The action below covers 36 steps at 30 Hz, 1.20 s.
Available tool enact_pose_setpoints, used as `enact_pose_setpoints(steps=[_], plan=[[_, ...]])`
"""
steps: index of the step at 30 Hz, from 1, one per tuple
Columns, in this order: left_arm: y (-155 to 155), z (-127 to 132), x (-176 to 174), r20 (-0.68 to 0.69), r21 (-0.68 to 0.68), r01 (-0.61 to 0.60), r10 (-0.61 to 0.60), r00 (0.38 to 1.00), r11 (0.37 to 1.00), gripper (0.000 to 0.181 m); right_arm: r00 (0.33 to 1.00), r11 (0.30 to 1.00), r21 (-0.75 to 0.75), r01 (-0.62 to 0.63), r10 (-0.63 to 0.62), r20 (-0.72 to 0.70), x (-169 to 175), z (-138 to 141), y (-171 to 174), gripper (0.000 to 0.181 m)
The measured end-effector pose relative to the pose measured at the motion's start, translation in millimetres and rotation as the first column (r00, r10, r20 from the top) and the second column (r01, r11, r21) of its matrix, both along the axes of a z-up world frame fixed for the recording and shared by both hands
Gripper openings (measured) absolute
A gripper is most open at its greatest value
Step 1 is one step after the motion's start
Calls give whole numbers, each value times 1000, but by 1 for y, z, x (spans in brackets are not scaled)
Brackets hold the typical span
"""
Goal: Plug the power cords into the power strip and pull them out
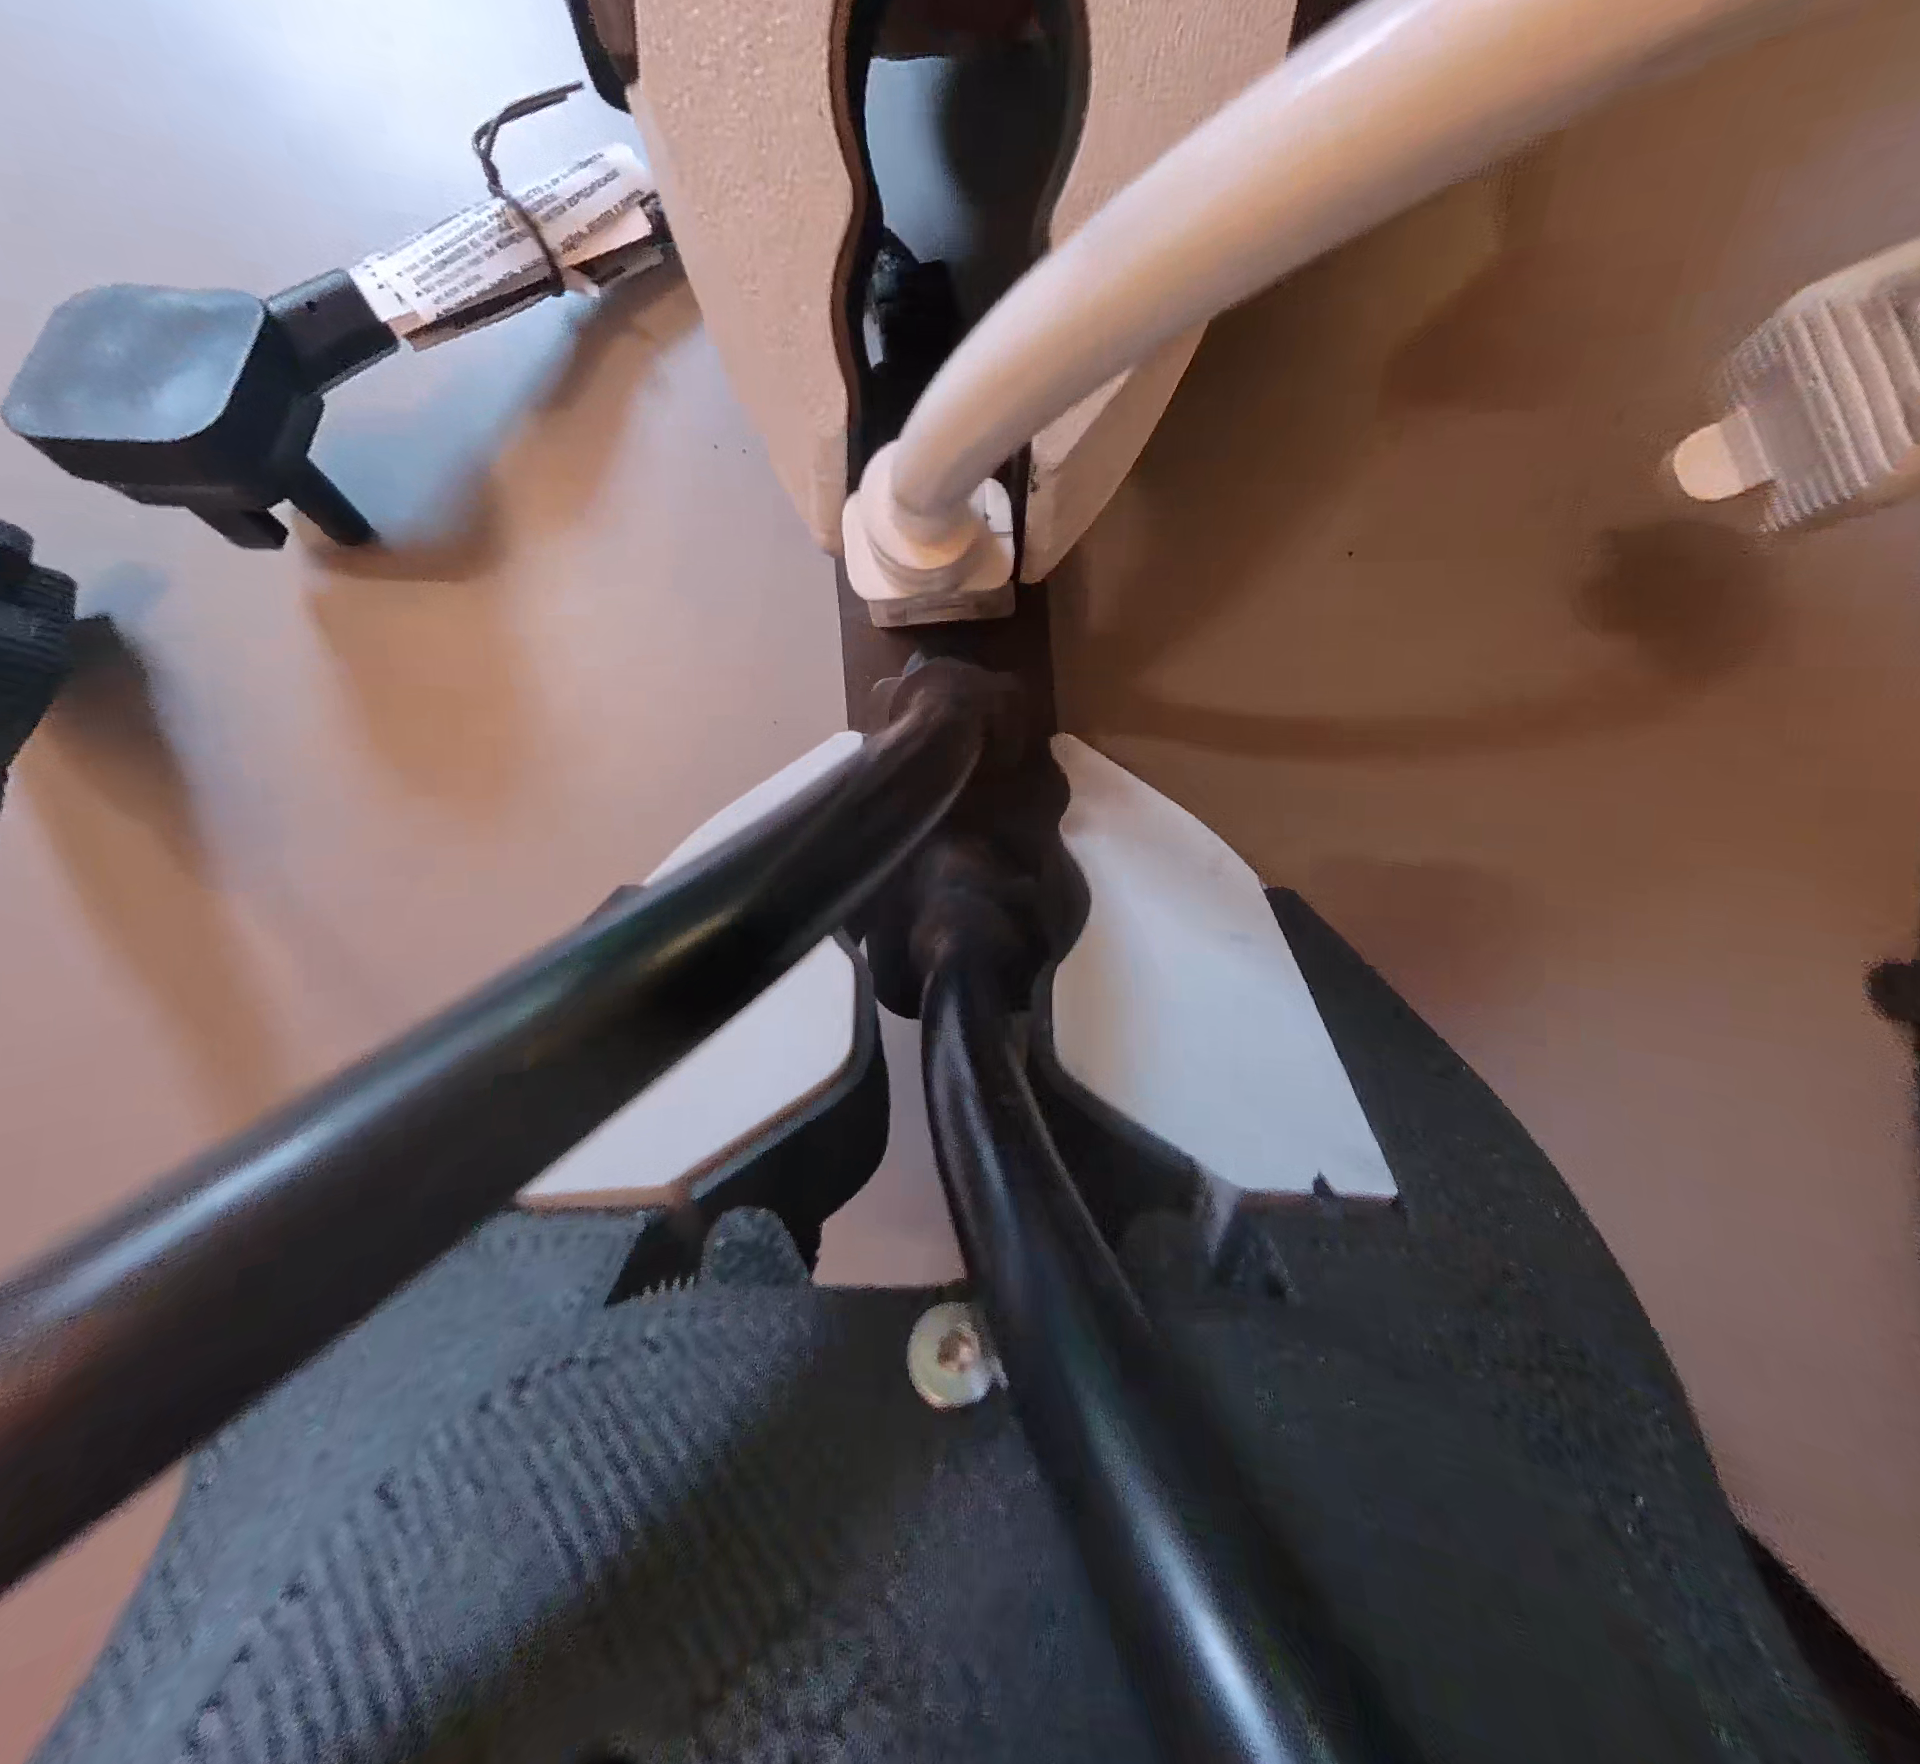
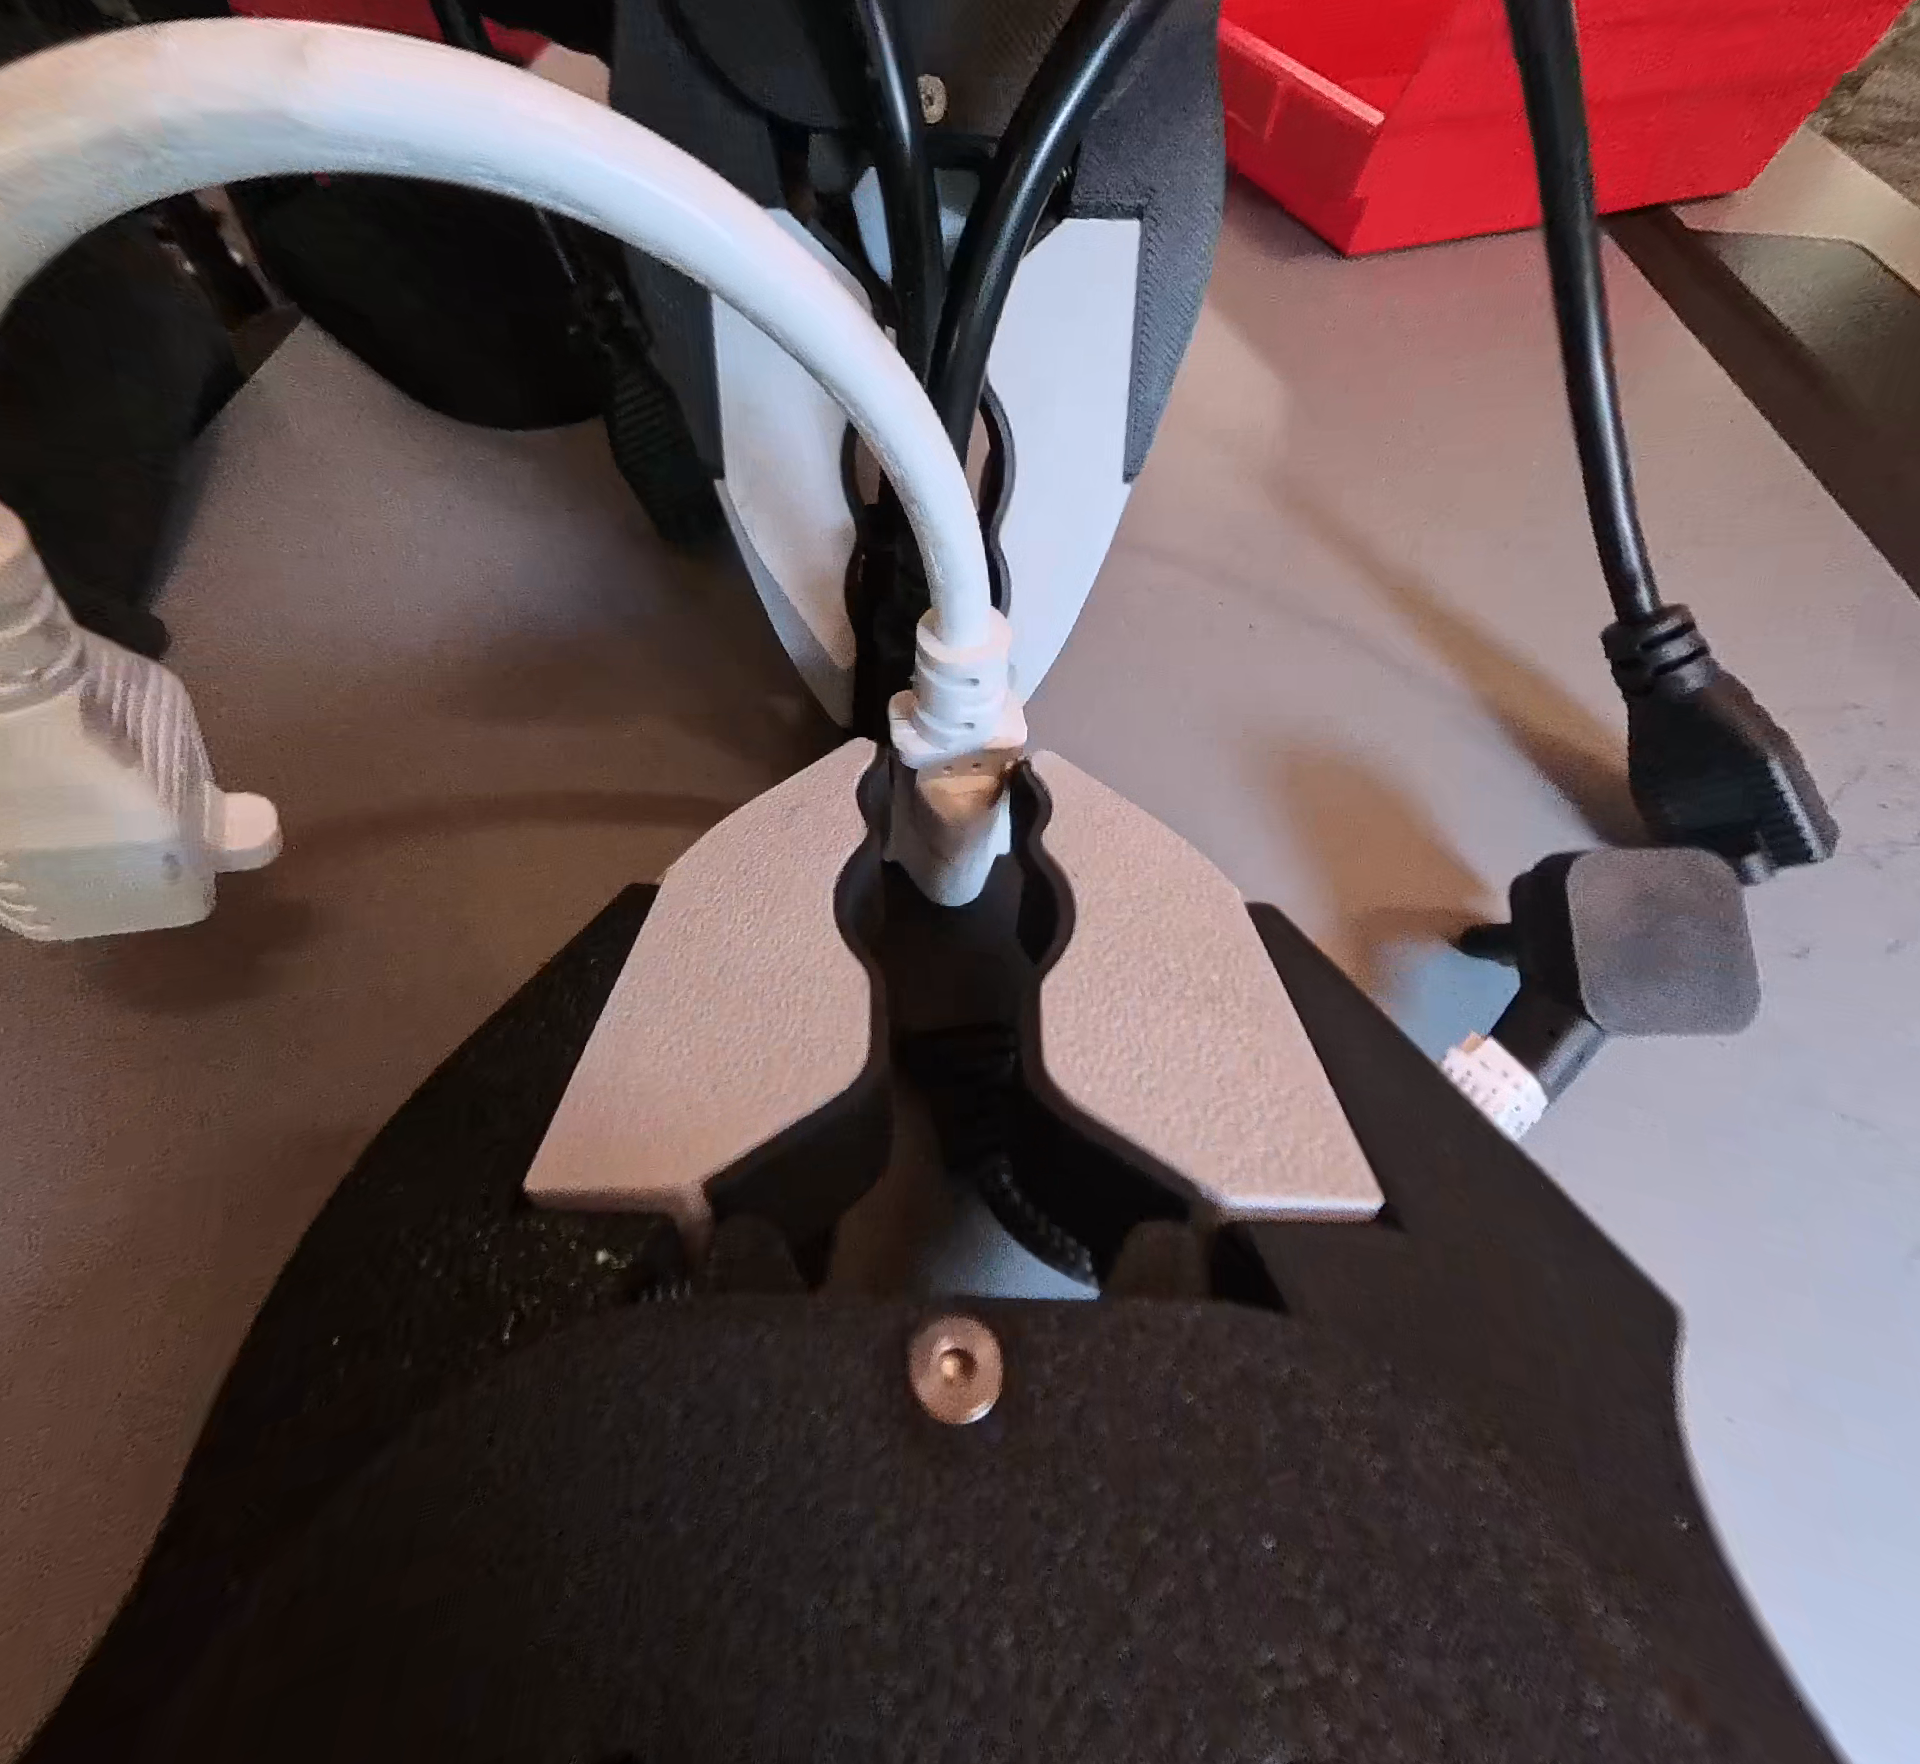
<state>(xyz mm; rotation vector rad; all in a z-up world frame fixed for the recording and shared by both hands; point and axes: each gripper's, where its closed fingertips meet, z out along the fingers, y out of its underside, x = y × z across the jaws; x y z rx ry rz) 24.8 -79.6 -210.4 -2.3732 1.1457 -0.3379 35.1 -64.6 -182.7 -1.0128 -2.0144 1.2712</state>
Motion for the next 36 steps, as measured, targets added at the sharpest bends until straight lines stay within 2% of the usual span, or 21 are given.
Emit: enact_pose_setpoints(steps=[2,5,8,13,18,23,25,28,31,36], plan=[[-3,0,1,-2,-14,26,-26,1000,1000,25,1000,1000,-16,-1,1,0,0,2,-5,20],[-8,0,1,-36,-11,74,-74,997,997,28,998,992,-126,30,-22,63,-1,2,-10,20],[-8,1,1,-33,-19,68,-69,997,997,28,995,981,-188,43,-26,92,-3,3,-7,19],[-9,1,1,-6,-50,62,-63,998,997,27,1000,995,-95,10,-9,9,1,7,-15,18],[-10,5,5,1,-52,62,-62,998,997,27,998,969,-245,25,-12,56,-4,11,-11,18],[-13,4,2,-5,-77,79,-80,997,994,28,1000,987,-162,-3,5,13,1,11,-19,18],[-12,4,2,-18,-62,79,-80,997,995,28,1000,980,-200,0,6,27,0,12,-18,18],[-9,5,3,-43,-44,47,-49,998,998,28,995,933,-355,50,-15,99,-6,13,-8,16],[-9,5,3,-36,-49,47,-49,998,998,28,996,936,-347,61,-32,88,-5,14,-10,17],[-15,5,5,-32,-57,70,-72,997,996,28,1000,967,-256,-2,6,15,2,17,-20,17]])
